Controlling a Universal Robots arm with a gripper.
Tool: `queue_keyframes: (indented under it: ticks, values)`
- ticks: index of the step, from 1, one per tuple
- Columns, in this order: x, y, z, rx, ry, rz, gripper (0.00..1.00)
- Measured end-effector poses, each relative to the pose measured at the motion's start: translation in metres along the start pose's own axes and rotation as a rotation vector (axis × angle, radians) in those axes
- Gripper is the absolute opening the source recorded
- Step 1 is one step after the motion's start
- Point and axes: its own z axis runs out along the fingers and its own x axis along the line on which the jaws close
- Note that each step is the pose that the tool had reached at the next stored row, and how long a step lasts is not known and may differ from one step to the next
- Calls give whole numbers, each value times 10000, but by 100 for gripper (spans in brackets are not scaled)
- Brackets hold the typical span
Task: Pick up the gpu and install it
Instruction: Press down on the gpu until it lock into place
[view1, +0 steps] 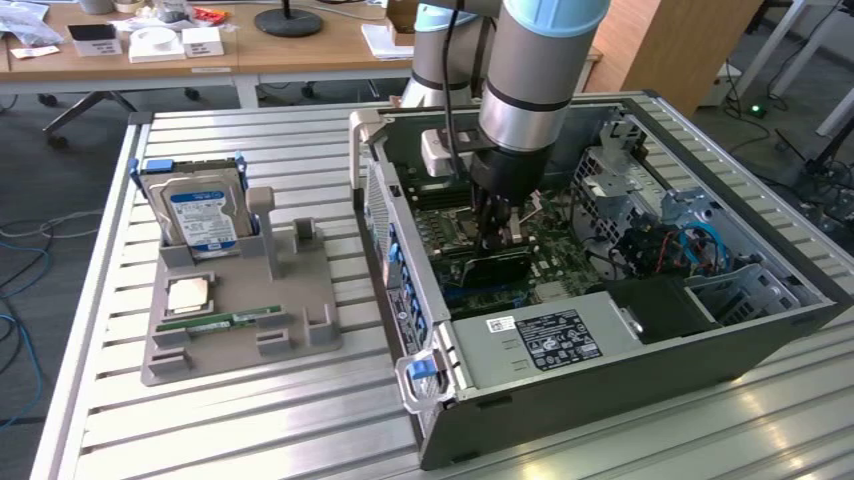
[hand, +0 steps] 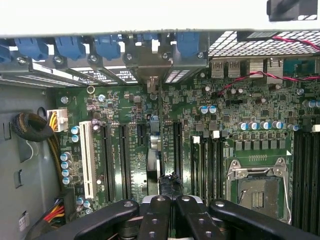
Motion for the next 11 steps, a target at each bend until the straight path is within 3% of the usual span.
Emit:
queue_keyframes:
  ticks: [11]
  values:
    - [1, 21, 5, 0, -1, 0, 11]
